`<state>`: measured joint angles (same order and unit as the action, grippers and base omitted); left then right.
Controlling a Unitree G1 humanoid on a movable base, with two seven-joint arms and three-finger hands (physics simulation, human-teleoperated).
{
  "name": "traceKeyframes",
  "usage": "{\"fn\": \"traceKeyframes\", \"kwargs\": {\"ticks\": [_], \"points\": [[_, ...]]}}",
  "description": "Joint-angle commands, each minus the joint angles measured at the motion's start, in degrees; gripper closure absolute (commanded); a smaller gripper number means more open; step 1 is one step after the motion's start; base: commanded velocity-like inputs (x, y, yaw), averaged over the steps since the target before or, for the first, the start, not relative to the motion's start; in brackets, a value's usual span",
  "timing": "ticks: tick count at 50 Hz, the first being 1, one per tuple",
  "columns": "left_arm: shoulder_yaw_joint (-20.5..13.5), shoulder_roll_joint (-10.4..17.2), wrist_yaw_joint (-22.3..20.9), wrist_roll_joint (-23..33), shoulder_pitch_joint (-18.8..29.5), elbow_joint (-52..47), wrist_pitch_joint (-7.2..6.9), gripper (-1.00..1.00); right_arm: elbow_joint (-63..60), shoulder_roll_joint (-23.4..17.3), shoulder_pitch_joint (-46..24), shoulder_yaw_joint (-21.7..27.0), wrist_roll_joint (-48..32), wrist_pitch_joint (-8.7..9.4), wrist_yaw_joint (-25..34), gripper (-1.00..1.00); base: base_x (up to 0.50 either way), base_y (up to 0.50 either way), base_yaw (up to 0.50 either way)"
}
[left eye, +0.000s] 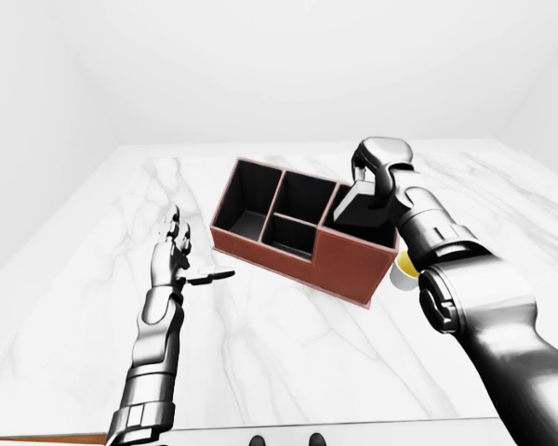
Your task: Pick up the book and place it in the right compartment of the caddy.
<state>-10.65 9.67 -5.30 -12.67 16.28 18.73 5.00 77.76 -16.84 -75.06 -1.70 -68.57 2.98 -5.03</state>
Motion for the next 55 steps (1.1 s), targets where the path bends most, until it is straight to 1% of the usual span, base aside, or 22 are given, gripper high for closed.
{"fn": "traceKeyframes", "kwargs": {"ticks": [1,14,22,40,44,50,51,52,53,54,55], "points": [[0.0,-0.1,-0.3,0.2,-0.3,0.9,0.00,-1.00,-0.2,0.4,0.5,0.2,-1.1,1.04,-2.5,1.00,0.00,0.00,0.00],[-0.2,0.2,-0.7,0.1,0.1,3.0,0.00,-1.00,0.2,0.6,1.5,0.7,-1.2,1.68,-3.0,1.00,0.00,0.00,0.00],[-0.1,0.2,-0.6,0.0,-0.7,1.5,0.00,-1.00,0.4,0.6,1.7,1.0,-1.2,2.02,-3.4,1.00,0.00,0.00,0.00],[-0.5,0.7,-1.2,-0.3,1.2,7.7,0.00,-1.00,0.9,1.4,3.0,1.6,-1.4,2.02,-4.3,1.00,0.00,0.00,0.00],[-0.6,1.0,-1.3,-0.5,2.2,10.4,0.00,-1.00,1.0,1.7,3.1,1.6,-1.8,2.02,-4.7,1.00,0.00,0.00,0.00],[-0.4,1.2,-1.3,-0.9,1.9,10.1,0.00,-1.00,1.1,2.1,3.1,1.8,-2.3,2.02,-5.9,1.00,0.00,0.00,0.00],[-0.5,1.3,-1.3,-0.9,1.8,10.1,0.00,-1.00,1.2,2.2,3.2,2.0,-2.2,2.02,-6.1,0.96,0.00,0.00,0.00],[-0.5,1.3,-1.3,-0.9,1.8,10.2,0.00,-1.00,1.2,2.3,3.3,1.9,-2.3,2.02,-6.2,0.70,0.00,0.00,0.00],[-0.5,1.3,-1.3,-0.9,2.0,10.6,0.00,-1.00,1.2,2.3,3.3,1.9,-2.5,2.02,-6.4,-0.11,0.00,0.00,0.00],[-0.6,1.3,-1.3,-1.0,2.2,11.0,0.00,-1.00,1.2,2.3,3.3,2.0,-2.5,2.02,-6.4,-0.59,0.00,0.00,0.00],[-0.6,1.3,-1.3,-1.0,2.3,11.4,0.00,-1.00,1.2,2.4,3.3,2.0,-2.5,2.02,-6.5,-1.00,0.00,0.00,0.00]]}}
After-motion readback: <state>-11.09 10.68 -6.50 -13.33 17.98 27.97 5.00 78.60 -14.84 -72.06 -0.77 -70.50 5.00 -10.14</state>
